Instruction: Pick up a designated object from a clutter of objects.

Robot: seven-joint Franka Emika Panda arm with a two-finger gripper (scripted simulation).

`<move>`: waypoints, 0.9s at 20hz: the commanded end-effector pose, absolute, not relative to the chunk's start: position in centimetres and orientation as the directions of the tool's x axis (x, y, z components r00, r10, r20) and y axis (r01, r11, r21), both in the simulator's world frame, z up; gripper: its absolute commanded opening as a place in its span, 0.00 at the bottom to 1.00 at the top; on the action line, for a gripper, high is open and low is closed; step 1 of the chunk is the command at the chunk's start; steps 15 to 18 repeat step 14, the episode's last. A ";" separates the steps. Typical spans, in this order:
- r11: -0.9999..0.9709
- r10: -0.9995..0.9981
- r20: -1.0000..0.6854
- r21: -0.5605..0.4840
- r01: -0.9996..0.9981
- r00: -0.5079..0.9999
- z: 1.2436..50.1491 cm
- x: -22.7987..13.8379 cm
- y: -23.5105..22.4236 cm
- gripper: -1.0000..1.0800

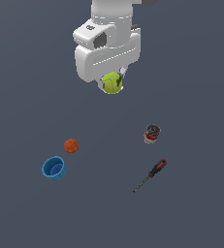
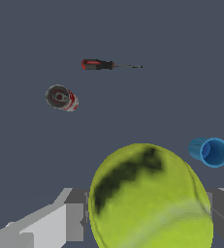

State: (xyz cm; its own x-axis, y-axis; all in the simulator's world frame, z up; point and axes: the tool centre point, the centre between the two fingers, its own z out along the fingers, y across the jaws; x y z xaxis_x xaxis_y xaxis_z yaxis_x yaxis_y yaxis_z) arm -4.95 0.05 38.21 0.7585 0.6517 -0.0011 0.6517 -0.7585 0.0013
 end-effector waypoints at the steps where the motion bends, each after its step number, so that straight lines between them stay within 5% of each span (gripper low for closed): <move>1: -0.759 0.651 -0.001 0.001 0.651 0.759 40.1 -4.9 0.7 0.00; 18: -0.759 0.651 0.000 0.000 0.651 0.759 44.2 -4.6 2.1 0.00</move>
